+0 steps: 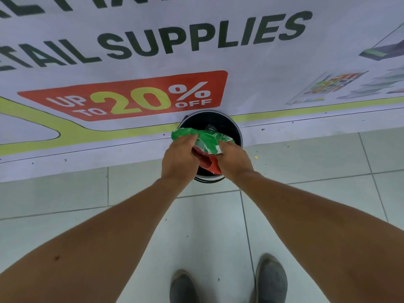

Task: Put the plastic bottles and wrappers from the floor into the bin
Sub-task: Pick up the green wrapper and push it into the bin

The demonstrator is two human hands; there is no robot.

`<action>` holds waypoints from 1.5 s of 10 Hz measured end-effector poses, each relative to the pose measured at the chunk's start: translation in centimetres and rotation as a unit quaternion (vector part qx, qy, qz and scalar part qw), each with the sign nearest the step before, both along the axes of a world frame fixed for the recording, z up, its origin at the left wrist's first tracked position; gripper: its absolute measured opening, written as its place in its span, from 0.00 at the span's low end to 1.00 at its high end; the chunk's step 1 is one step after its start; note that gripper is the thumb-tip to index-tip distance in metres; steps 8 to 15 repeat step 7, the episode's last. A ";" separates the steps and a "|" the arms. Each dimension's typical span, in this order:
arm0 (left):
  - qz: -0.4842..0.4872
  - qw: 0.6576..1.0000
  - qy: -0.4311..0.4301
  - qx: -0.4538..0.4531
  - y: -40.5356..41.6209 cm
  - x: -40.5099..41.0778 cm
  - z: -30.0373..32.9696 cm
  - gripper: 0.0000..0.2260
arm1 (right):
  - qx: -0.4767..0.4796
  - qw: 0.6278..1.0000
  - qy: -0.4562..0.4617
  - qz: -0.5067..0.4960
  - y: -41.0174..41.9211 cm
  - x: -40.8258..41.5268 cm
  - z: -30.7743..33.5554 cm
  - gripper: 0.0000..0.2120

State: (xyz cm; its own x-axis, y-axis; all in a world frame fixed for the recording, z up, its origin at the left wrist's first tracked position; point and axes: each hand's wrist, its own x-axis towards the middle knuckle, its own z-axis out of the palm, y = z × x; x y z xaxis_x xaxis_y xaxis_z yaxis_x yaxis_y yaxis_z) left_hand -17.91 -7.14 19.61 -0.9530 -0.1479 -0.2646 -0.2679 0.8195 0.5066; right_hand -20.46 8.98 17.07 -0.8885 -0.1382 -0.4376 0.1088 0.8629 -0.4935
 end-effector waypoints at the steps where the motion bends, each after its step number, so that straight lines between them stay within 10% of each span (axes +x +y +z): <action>1: -0.154 0.979 -0.104 -0.087 -0.5 -0.4 -2.2 0.38 | 0.034 0.998 -0.048 0.028 0.7 -0.3 -1.8 0.21; 3: -0.245 0.932 -0.205 -0.172 0.5 -1.6 -4.9 0.39 | 0.001 0.993 0.077 0.086 1.0 2.0 -3.1 0.40; 5: -0.238 0.927 -0.231 -0.175 0.2 -1.8 -4.3 0.38 | 0.134 0.968 -0.032 0.210 0.8 2.3 -3.5 0.41; 15: -0.156 0.964 -0.129 -0.170 -1.7 0.8 2.6 0.34 | 0.093 0.984 0.028 0.147 1.1 2.4 3.6 0.43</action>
